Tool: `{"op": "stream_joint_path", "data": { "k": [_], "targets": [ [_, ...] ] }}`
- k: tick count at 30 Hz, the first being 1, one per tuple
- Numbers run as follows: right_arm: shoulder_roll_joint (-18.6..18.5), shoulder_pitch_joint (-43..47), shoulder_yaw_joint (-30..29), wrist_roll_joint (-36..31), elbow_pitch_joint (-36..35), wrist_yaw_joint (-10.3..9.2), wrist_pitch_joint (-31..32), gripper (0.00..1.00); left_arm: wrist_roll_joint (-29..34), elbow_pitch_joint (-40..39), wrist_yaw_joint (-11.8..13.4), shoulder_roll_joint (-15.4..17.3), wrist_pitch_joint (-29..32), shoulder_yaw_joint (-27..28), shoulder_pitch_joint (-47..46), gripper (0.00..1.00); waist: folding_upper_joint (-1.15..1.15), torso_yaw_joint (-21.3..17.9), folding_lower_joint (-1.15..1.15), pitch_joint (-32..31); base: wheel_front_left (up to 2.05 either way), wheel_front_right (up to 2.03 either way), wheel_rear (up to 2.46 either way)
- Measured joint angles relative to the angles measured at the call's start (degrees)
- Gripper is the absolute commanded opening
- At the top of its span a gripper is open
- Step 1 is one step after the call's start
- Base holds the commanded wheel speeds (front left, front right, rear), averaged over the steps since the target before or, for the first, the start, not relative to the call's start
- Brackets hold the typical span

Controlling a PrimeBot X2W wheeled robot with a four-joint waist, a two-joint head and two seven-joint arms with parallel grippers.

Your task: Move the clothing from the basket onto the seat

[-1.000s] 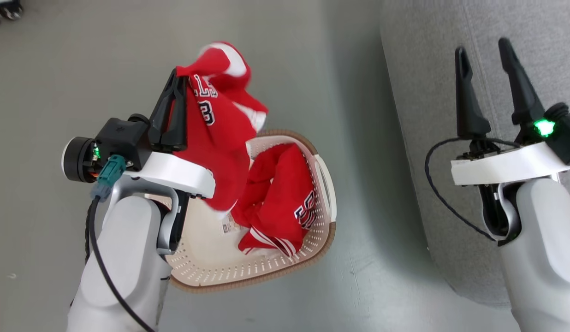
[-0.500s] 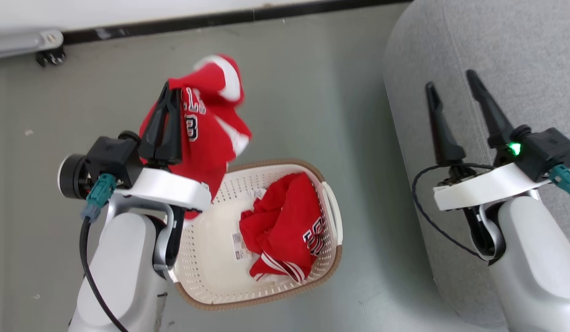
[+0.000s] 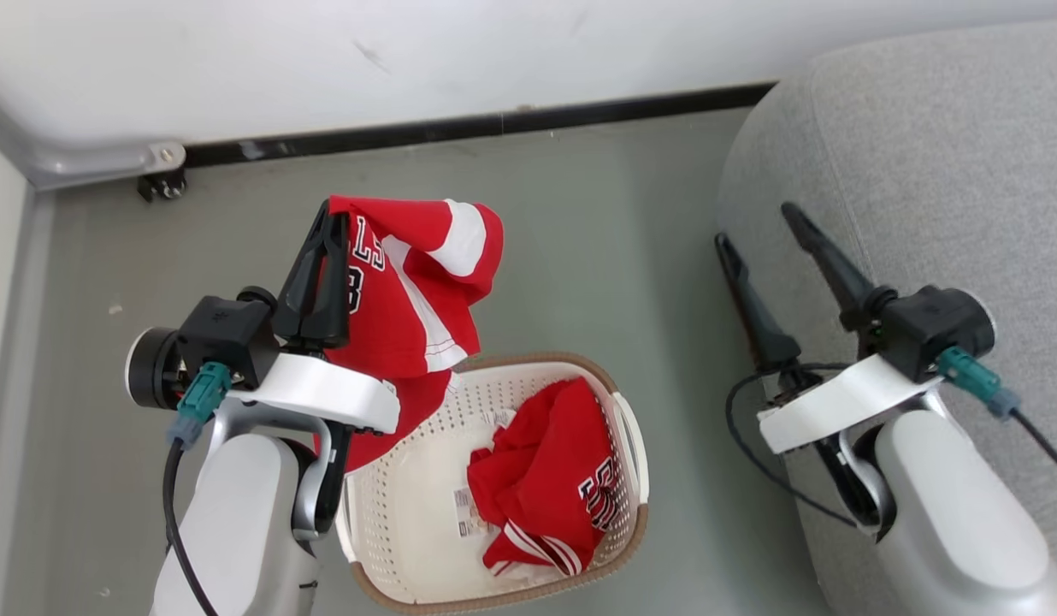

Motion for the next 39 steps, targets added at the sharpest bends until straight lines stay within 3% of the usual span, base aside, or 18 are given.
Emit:
{"op": "stream_joint_path", "data": {
  "k": [19, 28, 39],
  "targets": [
    [-1.1, 3.4, 12.6, 2.6, 0.5, 0.0, 3.5, 1.0, -0.1, -0.8, -2.5, -0.3, 0.0, -3.6, 0.8, 0.0, 0.0, 1.6, 0.0, -8.3, 0.0, 0.0, 0.0],
    [-3.5, 3.4, 14.7, 4.3, -0.4, 0.0, 5.3, 1.0, -0.5, -2.6, -5.9, -0.6, 0.0, -6.5, 0.8, 0.0, 0.0, 1.9, 0.0, -11.0, 0.0, 0.0, 0.0],
    [-6.3, 3.1, 16.8, 6.1, -1.1, 0.0, 6.8, 1.0, -3.0, -4.3, -8.0, -0.7, 0.0, -10.7, 0.8, 0.0, 0.0, 2.3, 0.0, -13.1, 0.0, 0.0, 0.0]
  ]
}}
